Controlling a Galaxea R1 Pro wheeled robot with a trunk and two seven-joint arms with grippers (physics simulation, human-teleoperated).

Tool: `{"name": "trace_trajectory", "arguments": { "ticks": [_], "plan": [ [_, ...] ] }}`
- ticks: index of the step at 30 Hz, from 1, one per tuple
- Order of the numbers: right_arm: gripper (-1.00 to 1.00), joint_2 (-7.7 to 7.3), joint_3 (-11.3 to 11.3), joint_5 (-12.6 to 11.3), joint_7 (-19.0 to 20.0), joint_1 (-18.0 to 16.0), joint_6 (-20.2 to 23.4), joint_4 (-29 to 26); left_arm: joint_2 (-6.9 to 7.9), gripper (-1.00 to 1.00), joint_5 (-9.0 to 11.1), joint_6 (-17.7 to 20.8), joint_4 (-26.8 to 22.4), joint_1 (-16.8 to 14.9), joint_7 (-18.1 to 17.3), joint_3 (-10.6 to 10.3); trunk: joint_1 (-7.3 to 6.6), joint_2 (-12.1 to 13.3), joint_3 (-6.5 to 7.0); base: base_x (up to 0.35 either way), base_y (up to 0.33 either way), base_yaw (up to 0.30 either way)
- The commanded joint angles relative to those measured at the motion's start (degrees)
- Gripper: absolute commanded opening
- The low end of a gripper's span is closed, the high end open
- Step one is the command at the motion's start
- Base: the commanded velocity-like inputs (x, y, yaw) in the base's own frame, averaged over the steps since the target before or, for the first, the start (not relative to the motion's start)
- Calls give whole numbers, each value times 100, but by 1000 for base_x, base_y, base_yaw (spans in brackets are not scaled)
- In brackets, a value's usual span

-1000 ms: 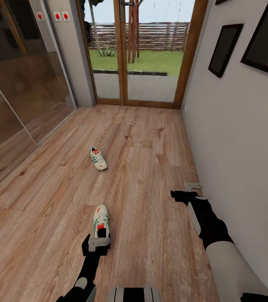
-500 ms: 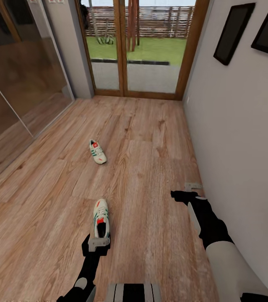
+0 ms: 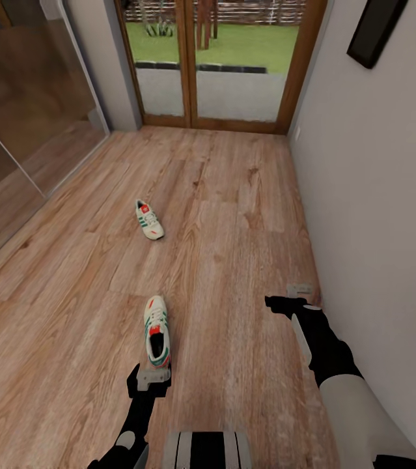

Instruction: Pick up the two gym shoes and the two sandals from the corridor floor and place them onto the hallstand (shoe rack) in the corridor, making sure they are on the rack and not on the floor. Arrange them so the two gym shoes are next to each other and the two sandals are next to each other.

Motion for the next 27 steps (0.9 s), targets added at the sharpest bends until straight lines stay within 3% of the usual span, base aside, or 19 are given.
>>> {"name": "trace_trajectory", "arguments": {
  "ticks": [1,16,23,27],
  "plan": [
    [100,4,-12,40,11,-2,30,-8,0,100,-60,-13,4,-3,50,-1,1,-3,-36,0,0,0],
    [100,3,-17,39,9,1,33,-8,1,100,-61,-13,1,-3,50,2,40,-23,-492,0,0,0],
    [100,6,-17,39,10,-1,29,-8,1,100,-58,-13,3,-3,50,4,40,-23,-503,0,0,0],
    [100,4,-16,39,9,-1,31,-8,1,100,-60,-13,2,-3,50,4,50,-28,-593,0,0,0]
  ]
}}
